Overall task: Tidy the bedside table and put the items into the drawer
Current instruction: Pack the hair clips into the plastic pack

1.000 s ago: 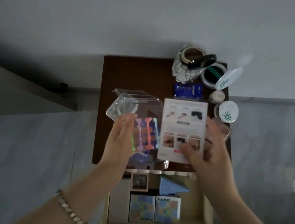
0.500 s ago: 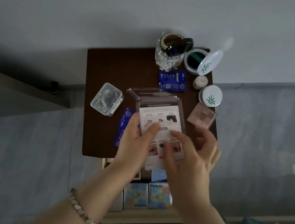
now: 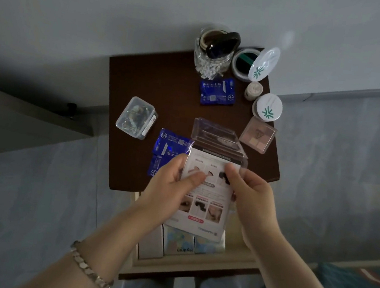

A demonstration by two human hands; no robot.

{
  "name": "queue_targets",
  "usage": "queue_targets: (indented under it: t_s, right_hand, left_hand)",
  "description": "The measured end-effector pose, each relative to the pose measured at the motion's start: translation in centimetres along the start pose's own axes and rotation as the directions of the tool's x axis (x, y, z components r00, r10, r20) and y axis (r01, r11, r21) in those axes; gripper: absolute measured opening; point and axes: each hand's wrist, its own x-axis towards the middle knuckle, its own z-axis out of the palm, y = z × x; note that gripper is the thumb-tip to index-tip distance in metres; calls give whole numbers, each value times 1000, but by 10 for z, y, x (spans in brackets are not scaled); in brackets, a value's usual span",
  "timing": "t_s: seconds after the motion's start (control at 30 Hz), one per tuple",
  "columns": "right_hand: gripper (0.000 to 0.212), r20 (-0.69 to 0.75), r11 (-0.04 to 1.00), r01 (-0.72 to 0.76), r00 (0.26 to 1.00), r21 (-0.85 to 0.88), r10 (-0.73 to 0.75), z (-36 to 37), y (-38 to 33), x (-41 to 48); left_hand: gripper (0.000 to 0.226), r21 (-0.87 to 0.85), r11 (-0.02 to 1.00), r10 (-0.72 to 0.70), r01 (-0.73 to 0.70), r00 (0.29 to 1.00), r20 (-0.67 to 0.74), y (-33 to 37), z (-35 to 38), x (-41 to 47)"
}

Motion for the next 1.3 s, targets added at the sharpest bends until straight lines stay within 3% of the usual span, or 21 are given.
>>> queue_targets:
  t_s: [0.07, 0.17, 0.23, 0.33, 0.43, 0.57, 0.63, 0.73, 0.8, 0.87, 0.97, 1.03, 1.1, 1.2, 1.3]
  right_hand:
    - [23, 124, 998, -61, 990, 7, 60, -1, 5, -2]
    - [15, 363, 986, -143, 917, -82, 163, -8, 5, -9]
    - [12, 423, 979, -130, 887, -156, 185, -9, 6, -15]
    - [9, 367, 981, -94, 918, -171, 152, -4, 10, -18]
    - [7, 285, 982, -174, 940, -76, 189, -1, 16, -18]
    - [6, 184, 986, -164, 971, 44, 153, -7, 19, -16]
    - [6, 144, 986, -158, 978, 59, 148, -10, 19, -14]
    - [9, 213, 985, -166, 962, -50, 173, -14, 19, -14]
    - [17, 262, 972, -132, 948, -195, 181, -16, 18, -15]
    - [23, 253, 972, -93, 956, -214, 147, -18, 15, -6]
    - [18, 170, 980, -141, 979, 139, 117, -24, 8, 13]
    - [34, 126, 918, -141, 987, 372, 101, -27, 2, 21]
    - [47, 112, 863, -114, 991, 492, 67, -29, -2, 26]
    - [49, 117, 916, -44, 993, 400, -3, -27, -1, 25]
    - [30, 149, 976, 4, 988, 218, -38, -27, 6, 20]
  left_hand:
    - [11, -16, 1000, -5, 3, 994, -113, -3, 0, -2]
    - [8, -78, 997, -16, -7, 955, -295, -5, -6, -1]
    - [7, -107, 994, -4, -33, 943, -333, -5, -12, 1]
    - [11, -51, 996, 52, -71, 947, -317, -6, -13, -2]
    - [17, 2, 995, 95, -98, 961, -261, -7, -12, -4]
    - [38, 113, 991, -58, 68, 995, -82, -6, -17, -8]
    - [37, 60, 989, -140, 138, 990, 18, -8, -16, -12]
    - [33, -45, 983, -176, 179, 983, 58, -14, -16, -16]
    - [31, -18, 983, -178, 181, 981, 81, -18, -18, -16]
    - [30, 56, 982, -186, 180, 973, 138, -19, -21, -17]
    - [30, 145, 956, -283, 254, 929, 238, -20, -25, -17]
    - [28, 144, 937, -346, 319, 906, 244, -20, -26, -14]
    - [27, 135, 923, -381, 359, 900, 209, -20, -27, -9]
    - [29, 105, 926, -377, 363, 909, 179, -21, -26, -4]
    - [33, -46, 937, -335, 346, 929, 154, -21, -24, -3]
